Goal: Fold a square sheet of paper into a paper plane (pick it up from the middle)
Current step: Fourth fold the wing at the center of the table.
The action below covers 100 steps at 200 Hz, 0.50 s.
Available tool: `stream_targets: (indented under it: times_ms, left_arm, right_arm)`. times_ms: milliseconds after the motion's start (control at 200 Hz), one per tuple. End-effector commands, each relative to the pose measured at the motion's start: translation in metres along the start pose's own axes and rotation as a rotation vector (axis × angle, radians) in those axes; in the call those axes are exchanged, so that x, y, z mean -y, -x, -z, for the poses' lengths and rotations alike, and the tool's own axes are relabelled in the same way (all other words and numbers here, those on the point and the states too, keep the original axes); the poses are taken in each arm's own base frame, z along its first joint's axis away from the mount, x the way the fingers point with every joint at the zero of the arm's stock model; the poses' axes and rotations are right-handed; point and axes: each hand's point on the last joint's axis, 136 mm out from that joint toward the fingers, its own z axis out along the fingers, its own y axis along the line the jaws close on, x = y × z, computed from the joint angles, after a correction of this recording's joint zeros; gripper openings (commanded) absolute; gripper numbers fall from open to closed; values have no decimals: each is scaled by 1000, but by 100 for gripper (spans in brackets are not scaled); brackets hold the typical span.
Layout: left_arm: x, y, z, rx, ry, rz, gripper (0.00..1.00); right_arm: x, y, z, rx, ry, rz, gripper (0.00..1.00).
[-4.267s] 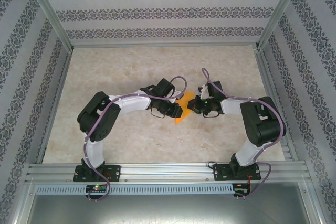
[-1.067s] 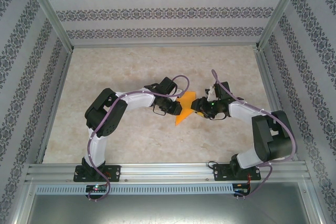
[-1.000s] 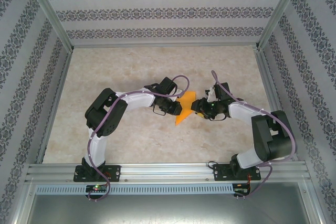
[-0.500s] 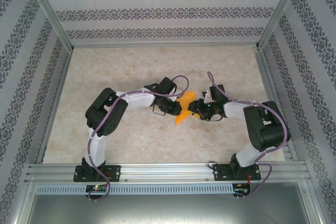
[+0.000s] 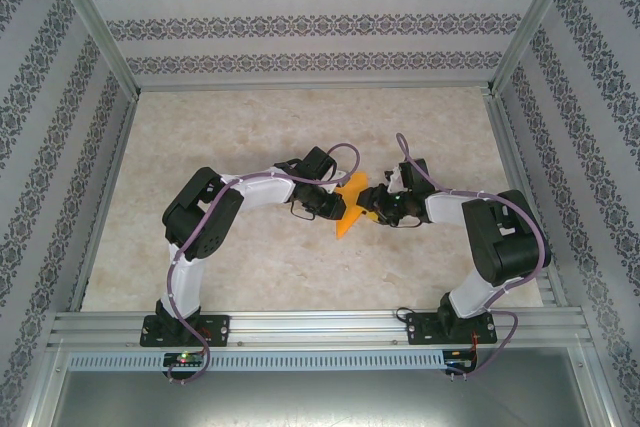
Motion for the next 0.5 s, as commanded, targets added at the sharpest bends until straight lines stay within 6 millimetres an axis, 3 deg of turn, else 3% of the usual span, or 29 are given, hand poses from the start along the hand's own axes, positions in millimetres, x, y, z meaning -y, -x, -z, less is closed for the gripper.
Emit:
stream_targets:
  times_ms: [0, 280, 495]
  left_arm:
    - [-9, -11, -3, -39, 5, 19, 20]
    - [-5, -8, -1, -29, -12, 22, 20]
    - [-5, -7, 0, -25, -17, 23, 20]
  right_arm:
    - [-11, 0, 0, -5, 51, 3, 40]
    - [-14, -1, -6, -14, 87, -8, 35]
    - [0, -6, -7, -20, -20, 34, 17]
